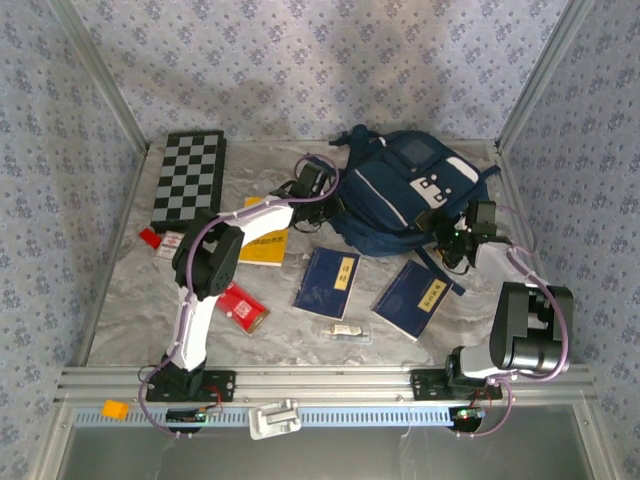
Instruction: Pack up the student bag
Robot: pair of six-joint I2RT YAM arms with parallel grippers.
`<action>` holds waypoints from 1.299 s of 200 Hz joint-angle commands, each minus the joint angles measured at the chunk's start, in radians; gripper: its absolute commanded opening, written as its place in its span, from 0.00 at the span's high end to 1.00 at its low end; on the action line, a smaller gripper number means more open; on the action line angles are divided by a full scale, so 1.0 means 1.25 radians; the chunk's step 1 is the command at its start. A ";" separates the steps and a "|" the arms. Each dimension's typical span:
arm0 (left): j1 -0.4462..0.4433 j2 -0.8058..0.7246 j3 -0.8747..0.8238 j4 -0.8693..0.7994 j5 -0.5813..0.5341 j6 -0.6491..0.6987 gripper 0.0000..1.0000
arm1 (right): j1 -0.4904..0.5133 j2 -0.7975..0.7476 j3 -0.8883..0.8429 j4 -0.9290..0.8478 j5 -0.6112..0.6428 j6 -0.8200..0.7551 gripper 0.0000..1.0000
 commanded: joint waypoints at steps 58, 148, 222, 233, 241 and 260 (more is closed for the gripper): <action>0.049 -0.198 -0.161 -0.016 -0.110 0.019 1.00 | 0.142 0.130 0.146 0.030 -0.010 -0.024 0.00; 0.162 -0.314 -0.334 -0.023 -0.077 0.059 1.00 | 0.292 0.102 0.159 0.024 0.018 0.004 0.00; 0.129 -0.381 -0.303 -0.078 -0.044 0.089 0.46 | 0.131 0.110 0.155 -0.029 -0.033 -0.024 0.02; 0.105 -0.403 -0.319 -0.089 -0.053 0.083 0.45 | 0.118 0.132 0.171 -0.028 -0.038 -0.030 0.06; 0.090 -0.416 -0.337 -0.089 -0.058 0.069 0.45 | 0.113 0.149 0.181 -0.023 -0.039 -0.036 0.09; 0.058 -0.452 -0.390 -0.060 -0.045 0.027 0.43 | 0.110 0.199 0.213 -0.029 -0.036 -0.048 0.13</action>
